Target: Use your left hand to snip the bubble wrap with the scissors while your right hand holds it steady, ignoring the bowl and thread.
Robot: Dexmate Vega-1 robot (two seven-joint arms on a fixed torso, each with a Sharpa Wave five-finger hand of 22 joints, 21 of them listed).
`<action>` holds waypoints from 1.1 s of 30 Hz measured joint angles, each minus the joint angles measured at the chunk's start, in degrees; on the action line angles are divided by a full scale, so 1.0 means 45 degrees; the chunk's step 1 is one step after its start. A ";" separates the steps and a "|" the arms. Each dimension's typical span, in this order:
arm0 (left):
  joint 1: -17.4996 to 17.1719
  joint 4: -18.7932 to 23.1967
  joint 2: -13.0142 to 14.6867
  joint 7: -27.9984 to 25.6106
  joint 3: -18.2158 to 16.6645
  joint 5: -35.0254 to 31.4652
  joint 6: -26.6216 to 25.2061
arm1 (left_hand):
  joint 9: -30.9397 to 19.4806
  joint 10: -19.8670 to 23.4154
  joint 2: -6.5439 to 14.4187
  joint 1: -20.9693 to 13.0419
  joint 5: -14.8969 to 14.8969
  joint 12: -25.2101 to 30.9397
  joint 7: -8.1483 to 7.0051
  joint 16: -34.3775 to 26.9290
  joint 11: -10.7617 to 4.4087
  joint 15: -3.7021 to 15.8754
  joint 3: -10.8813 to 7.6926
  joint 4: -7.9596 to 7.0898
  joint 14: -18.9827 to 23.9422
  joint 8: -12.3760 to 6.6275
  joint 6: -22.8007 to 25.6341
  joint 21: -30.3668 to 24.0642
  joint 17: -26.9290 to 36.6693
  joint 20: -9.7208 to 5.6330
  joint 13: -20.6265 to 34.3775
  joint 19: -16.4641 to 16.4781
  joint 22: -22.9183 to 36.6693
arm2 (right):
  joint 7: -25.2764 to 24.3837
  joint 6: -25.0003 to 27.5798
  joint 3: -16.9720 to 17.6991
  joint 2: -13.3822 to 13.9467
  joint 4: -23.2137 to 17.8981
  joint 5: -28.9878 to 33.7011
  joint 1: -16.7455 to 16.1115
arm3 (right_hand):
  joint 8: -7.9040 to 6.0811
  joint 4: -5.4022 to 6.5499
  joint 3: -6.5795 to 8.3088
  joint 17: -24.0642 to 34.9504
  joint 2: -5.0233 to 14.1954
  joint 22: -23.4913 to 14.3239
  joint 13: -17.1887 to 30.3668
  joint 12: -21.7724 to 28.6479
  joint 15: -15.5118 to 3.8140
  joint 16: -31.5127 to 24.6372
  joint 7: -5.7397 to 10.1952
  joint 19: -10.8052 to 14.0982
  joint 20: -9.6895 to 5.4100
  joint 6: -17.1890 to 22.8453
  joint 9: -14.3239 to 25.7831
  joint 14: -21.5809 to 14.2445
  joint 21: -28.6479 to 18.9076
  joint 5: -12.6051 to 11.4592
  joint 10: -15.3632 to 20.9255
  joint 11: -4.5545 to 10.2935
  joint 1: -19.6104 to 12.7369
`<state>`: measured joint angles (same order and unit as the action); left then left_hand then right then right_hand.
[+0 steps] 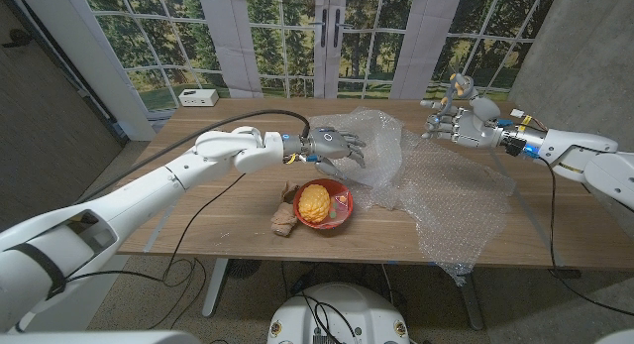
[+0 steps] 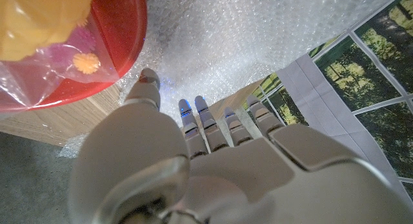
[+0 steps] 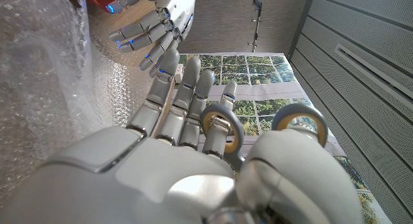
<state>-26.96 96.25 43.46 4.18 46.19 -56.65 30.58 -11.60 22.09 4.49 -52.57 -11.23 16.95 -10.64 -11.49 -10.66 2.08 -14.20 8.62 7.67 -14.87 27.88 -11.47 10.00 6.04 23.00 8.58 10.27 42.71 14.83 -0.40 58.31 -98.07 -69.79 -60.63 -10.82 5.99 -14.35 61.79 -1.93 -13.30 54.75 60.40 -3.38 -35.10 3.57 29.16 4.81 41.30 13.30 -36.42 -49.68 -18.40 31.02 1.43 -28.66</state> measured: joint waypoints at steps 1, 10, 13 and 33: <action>-0.0038 0.0009 0.0005 -0.0020 0.0012 -0.0037 -0.0037 | 0.0000 0.0016 0.0000 0.0000 0.0000 0.0008 0.0023 0.0000 -0.0017 -0.0006 0.0000 0.0000 0.0006 0.0000 0.0062 0.0000 0.0000 0.0000 0.0000 0.0000 0.0001 | 0.0021 0.0000 0.0000 -0.0001 -0.0013 -0.0007 -0.0006 | 0.0000 0.0002 -0.0002 0.0000 0.0000 0.0000 0.0011 0.0000 0.0000 0.0000 0.0000 -0.0004 -0.0004 0.0000 0.0000 0.0000 0.0000 0.0000 0.0000 0.0000 0.0000; -0.0071 0.0016 0.0012 -0.0122 0.0026 -0.0166 -0.0241 | 0.0000 0.0061 0.0016 -0.0017 0.0000 0.0008 0.0022 0.0000 0.0029 -0.0006 0.0000 0.0000 0.0005 0.0000 0.0061 0.0000 0.0000 0.0000 0.0062 0.0000 0.0000 | 0.0047 0.0000 0.0000 0.0023 -0.0141 -0.0012 -0.0110 | 0.0059 -0.0010 -0.0113 -0.0178 0.0000 0.0059 -0.0169 -0.0073 -0.0002 0.0175 0.0028 -0.0232 -0.0045 -0.0292 -0.0061 0.0142 0.0000 0.0000 -0.0105 -0.0048 0.0000; -0.0188 -0.0070 0.0017 -0.0168 0.0109 -0.0144 -0.0243 | 0.0000 0.0061 0.0051 -0.0051 0.0000 0.0008 0.0022 0.0000 0.0029 -0.0006 0.0000 0.0000 0.0006 0.0000 0.0061 0.0000 0.0000 -0.0001 0.0063 0.0000 0.0000 | 0.0174 0.0054 0.0012 0.0046 -0.0180 -0.0047 -0.0143 | 0.0059 -0.0010 -0.0113 -0.0178 0.0000 0.0059 -0.0203 -0.0073 -0.0002 0.0175 0.0026 -0.0232 -0.0045 -0.0294 -0.0112 0.0142 0.0000 0.0000 -0.0170 -0.0023 0.0000; -0.0194 -0.0465 -0.0179 -0.0783 0.0418 -0.0293 -0.0182 | -0.0061 0.0136 0.0050 -0.0051 -0.0001 0.0008 0.0160 0.0000 0.0062 -0.0006 -0.0053 0.0052 0.0005 0.0066 0.0197 0.0000 0.0000 -0.0001 0.0120 0.0095 -0.0001 | 0.0185 0.0161 0.0146 0.0161 -0.0435 -0.0115 -0.0288 | 0.0059 0.0043 -0.0270 -0.0324 0.0000 0.0178 -0.0378 -0.0150 0.0021 0.0319 0.0024 -0.0230 -0.0045 -0.0296 -0.0177 0.0256 0.0000 0.0000 -0.0192 -0.0049 0.0000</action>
<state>-27.83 94.16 42.65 0.65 48.07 -57.96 29.76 -11.88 22.70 4.72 -52.80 -11.23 16.99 -9.93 -11.48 -10.38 2.05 -14.44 8.86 7.69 -14.57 28.77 -11.47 9.99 6.03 23.54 9.00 10.27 43.55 15.56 0.26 59.03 -100.03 -70.31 -61.92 -10.55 6.18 -15.56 60.34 -1.93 -12.50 53.05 59.72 -3.28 -33.66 3.68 28.13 4.61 39.97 12.50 -35.27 -49.68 -18.40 30.16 1.21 -28.66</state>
